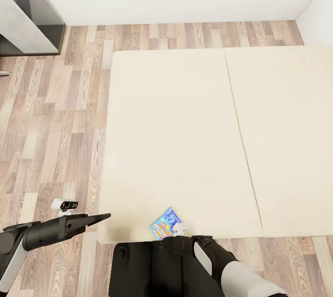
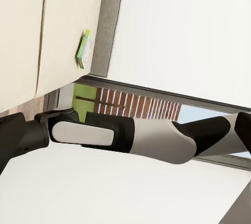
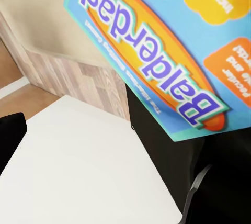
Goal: Put all the toys in the child's room - the three board games (two on the bed and one on the table), the two jigsaw puzzles on the table, and the tennis ball on the table - inside the toy box on the table in the child's room.
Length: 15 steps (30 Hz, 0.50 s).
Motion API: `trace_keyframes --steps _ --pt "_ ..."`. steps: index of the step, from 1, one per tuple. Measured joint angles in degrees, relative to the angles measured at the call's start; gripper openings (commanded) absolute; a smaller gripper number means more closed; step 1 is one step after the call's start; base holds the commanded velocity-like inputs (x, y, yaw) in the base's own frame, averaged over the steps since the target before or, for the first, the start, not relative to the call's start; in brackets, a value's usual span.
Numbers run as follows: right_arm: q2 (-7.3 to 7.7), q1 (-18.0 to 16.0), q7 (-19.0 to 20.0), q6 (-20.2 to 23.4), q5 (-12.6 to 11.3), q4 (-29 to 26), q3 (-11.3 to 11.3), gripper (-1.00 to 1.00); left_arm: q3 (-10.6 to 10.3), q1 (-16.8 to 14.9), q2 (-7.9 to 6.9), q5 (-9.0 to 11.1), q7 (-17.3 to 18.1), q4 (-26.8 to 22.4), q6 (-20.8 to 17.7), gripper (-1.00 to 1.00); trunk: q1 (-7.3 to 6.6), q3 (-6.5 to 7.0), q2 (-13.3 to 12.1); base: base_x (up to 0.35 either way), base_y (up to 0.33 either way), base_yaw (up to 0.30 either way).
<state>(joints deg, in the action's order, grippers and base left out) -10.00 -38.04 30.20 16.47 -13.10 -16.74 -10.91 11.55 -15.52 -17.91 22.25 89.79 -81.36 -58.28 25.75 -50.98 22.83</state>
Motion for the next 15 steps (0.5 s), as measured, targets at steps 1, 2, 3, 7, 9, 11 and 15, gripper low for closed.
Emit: trace_keyframes --steps 1,2,3,7,9,11,15 --pt "0.00 0.0 0.0 0.0 0.0 0.0 0.0 1.00 0.0 0.0 0.00 0.0 0.0 0.0 0.0 1.00 0.00 0.00 0.0 0.000 0.000 0.000" --pt "0.00 0.0 0.0 0.0 0.0 0.0 0.0 1.00 0.0 0.0 0.00 0.0 0.0 0.0 0.0 1.00 0.00 0.00 0.0 0.000 0.000 0.000" --pt "0.00 0.0 0.0 -0.1 0.0 0.0 0.0 1.00 0.0 0.0 0.00 0.0 0.0 0.0 0.0 1.00 0.00 0.00 0.0 0.000 0.000 0.000" --pt "0.00 0.0 0.0 -0.1 -0.1 0.0 0.0 1.00 0.0 0.0 0.00 0.0 0.0 0.0 0.0 1.00 0.00 0.00 0.0 0.000 0.000 0.000" --pt "0.00 0.0 0.0 -0.1 -0.1 0.0 0.0 1.00 0.0 0.0 0.00 0.0 0.0 0.0 0.0 1.00 0.00 0.00 0.0 0.000 0.000 0.000" --pt "0.00 0.0 -0.2 -0.1 -0.1 0.0 0.0 1.00 0.0 0.0 0.00 -0.1 0.0 0.0 0.0 1.00 0.00 0.00 0.0 0.000 0.000 0.000" --pt "0.00 0.0 -0.5 -0.1 -0.1 0.0 0.1 1.00 0.0 0.0 -0.05 -0.1 0.0 0.0 0.0 1.00 0.00 0.00 0.0 0.000 0.000 0.000"
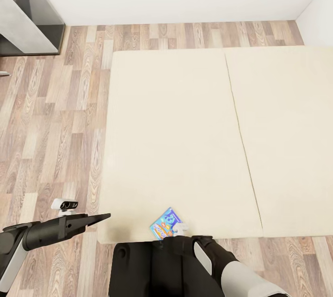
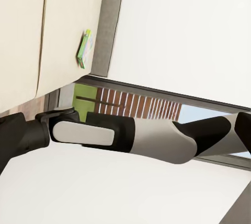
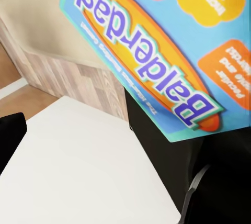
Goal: Put all the toys in the child's room - the three board games (two on the bed and one on the table), the two jigsaw puzzles on the table, and the tennis ball on the table - inside the toy box on the table in the child's room.
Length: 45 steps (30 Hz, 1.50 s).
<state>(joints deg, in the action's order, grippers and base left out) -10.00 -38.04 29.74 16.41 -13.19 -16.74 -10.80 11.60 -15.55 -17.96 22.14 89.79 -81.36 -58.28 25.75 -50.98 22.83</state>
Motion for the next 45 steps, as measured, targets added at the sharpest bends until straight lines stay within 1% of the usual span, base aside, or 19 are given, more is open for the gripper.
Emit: trace_keyframes --steps 24,30,37,45 --pt "0.00 -0.1 0.0 0.6 0.0 -0.2 0.1 1.00 0.1 0.1 -0.21 0.1 0.0 0.0 0.0 1.00 0.00 0.00 0.0 0.000 0.000 0.000" --pt "0.00 -0.1 0.6 0.6 -0.7 -0.2 0.2 1.00 0.0 0.1 -0.21 0.1 0.0 0.0 0.0 1.00 0.00 0.00 0.0 0.000 0.000 0.000" --pt "0.00 -0.1 4.6 0.3 -0.7 -0.2 0.4 1.00 0.0 0.1 -0.21 0.1 0.0 0.0 0.0 1.00 0.00 0.00 0.0 0.000 0.000 0.000" --pt "0.00 -0.1 5.2 0.1 -0.7 -0.2 0.5 1.00 0.0 0.1 -0.21 0.1 0.0 0.0 0.0 1.00 0.00 0.00 0.0 0.000 0.000 0.000"
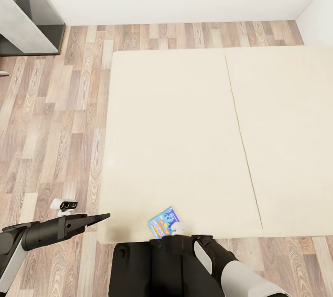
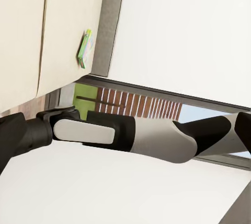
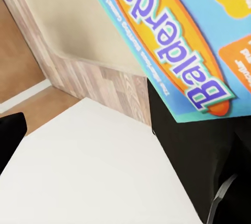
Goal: Put all the toys in the child's room - the three board games (two on the bed and one on the table), the two jigsaw puzzles on the table, and the tennis ball on the table - inside the toy box on the table in the child's room.
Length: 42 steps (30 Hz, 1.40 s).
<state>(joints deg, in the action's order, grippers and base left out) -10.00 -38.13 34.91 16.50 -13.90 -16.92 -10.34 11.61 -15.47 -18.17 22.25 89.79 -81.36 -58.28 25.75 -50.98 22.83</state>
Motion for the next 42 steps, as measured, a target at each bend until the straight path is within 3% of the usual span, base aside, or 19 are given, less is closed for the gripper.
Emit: trace_keyframes --steps 3,11,27,35,42 --pt "0.00 0.0 0.0 0.0 -0.1 -0.2 0.0 1.00 0.0 0.0 0.00 0.0 0.0 0.0 0.0 1.00 0.00 0.00 0.0 0.000 0.000 0.000" --pt "0.00 0.1 -0.6 1.7 -0.1 -7.0 -0.1 1.00 0.0 0.0 0.00 -0.1 0.0 0.0 0.0 1.00 0.00 0.00 0.0 0.000 0.000 0.000" --pt "0.00 0.1 -0.7 3.5 0.0 -7.7 -0.1 1.00 0.0 0.0 0.00 0.0 0.0 0.0 0.0 1.00 0.00 0.00 0.0 0.000 0.000 0.000" --pt "0.00 0.1 -1.9 7.5 0.0 -8.4 0.0 1.00 0.0 0.0 0.00 -0.1 0.0 0.0 0.0 1.00 0.00 0.00 0.0 0.000 0.000 0.000" --pt "0.00 0.1 -3.3 11.2 0.1 -14.1 -0.2 1.00 0.1 0.0 0.00 -0.2 0.0 0.0 0.0 1.00 0.00 0.00 0.0 0.000 0.000 0.000"
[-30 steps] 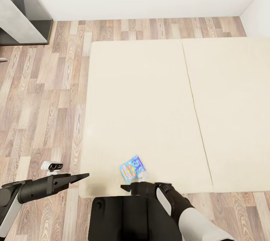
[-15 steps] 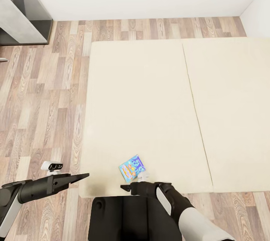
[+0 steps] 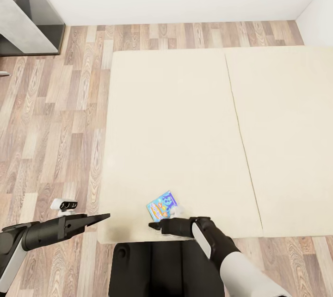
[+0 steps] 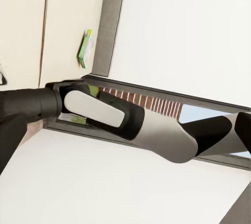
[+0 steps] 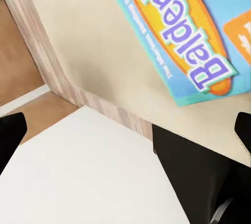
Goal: Put all the toys in the child's room - the three board games (two on the bed and one on the table), the two jigsaw puzzles on the table, and the tennis ball on the table - inside the toy box on the table in the child's room.
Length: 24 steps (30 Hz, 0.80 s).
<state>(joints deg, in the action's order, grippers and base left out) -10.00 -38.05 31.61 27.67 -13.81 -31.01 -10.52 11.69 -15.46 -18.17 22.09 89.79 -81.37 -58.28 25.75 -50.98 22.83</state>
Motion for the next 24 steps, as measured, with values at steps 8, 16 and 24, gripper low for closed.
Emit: trace_keyframes --steps 8,16,24 --pt "0.00 0.1 -2.7 9.9 -0.1 -9.9 -0.1 1.00 0.0 0.0 -0.08 0.0 0.0 0.0 0.0 1.00 0.00 0.00 0.0 0.000 0.000 0.000" --pt "1.32 1.6 -3.1 18.8 -0.8 -19.3 -0.1 1.00 0.0 0.0 -0.05 0.0 0.0 0.0 0.0 1.00 0.00 0.00 0.0 0.000 0.000 0.000" --pt "1.69 3.8 -3.7 20.7 -0.3 -30.7 0.1 1.00 0.0 0.0 -0.04 0.0 0.0 0.0 0.0 1.00 0.00 0.00 0.0 0.000 0.000 0.000"
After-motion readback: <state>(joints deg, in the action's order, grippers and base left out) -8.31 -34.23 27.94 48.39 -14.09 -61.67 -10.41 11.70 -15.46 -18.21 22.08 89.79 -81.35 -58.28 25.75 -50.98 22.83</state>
